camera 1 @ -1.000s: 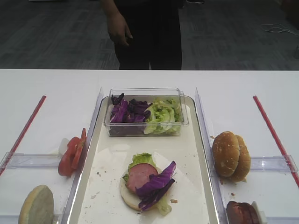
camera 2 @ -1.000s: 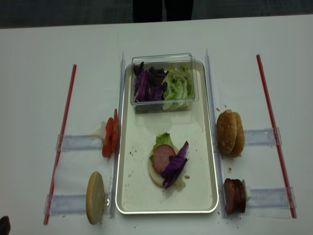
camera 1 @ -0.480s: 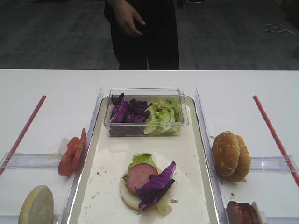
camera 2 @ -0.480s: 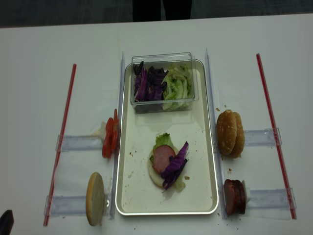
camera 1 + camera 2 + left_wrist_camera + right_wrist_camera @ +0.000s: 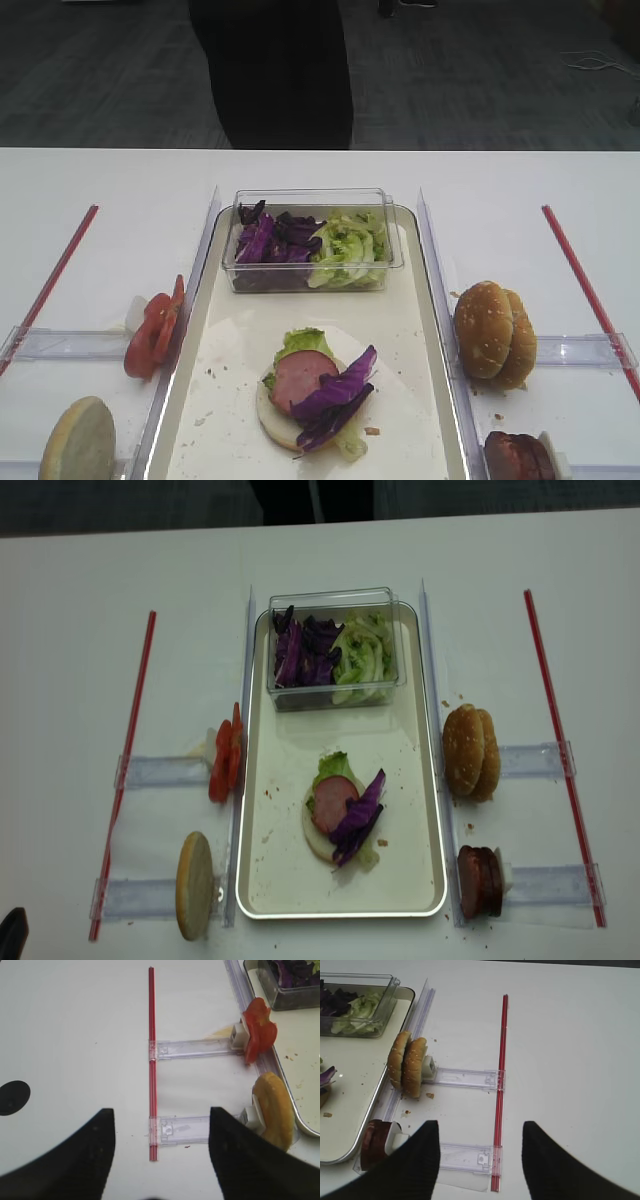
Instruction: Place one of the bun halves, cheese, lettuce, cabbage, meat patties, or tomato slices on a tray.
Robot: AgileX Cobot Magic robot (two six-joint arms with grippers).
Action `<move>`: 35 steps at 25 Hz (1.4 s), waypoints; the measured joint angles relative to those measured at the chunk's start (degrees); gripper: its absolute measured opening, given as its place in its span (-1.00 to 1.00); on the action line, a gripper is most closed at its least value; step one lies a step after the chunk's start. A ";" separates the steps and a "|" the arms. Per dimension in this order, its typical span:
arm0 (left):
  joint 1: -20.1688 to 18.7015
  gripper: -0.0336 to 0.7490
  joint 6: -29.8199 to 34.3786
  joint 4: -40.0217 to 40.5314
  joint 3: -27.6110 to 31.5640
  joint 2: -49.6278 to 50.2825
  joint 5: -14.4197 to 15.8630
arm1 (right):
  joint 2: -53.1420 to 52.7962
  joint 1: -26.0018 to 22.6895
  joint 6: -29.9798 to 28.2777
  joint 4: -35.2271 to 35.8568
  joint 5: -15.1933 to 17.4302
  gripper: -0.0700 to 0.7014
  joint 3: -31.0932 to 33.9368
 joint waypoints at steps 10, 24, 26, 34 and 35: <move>0.00 0.15 0.00 0.00 0.00 0.00 0.00 | 0.00 0.00 0.00 0.00 0.00 0.19 0.00; 0.00 0.15 0.00 0.00 0.00 0.00 -0.14 | 0.00 0.00 0.00 0.00 0.00 0.19 0.00; 0.00 0.15 0.09 0.00 0.00 0.00 -0.14 | 0.00 0.00 0.00 0.00 0.00 0.19 0.00; 0.00 0.15 0.09 0.00 0.00 0.00 -0.14 | 0.00 0.00 0.00 0.00 0.00 0.19 0.00; 0.00 0.15 0.09 0.00 0.00 0.00 -0.14 | 0.00 0.00 0.00 0.00 0.00 0.19 0.00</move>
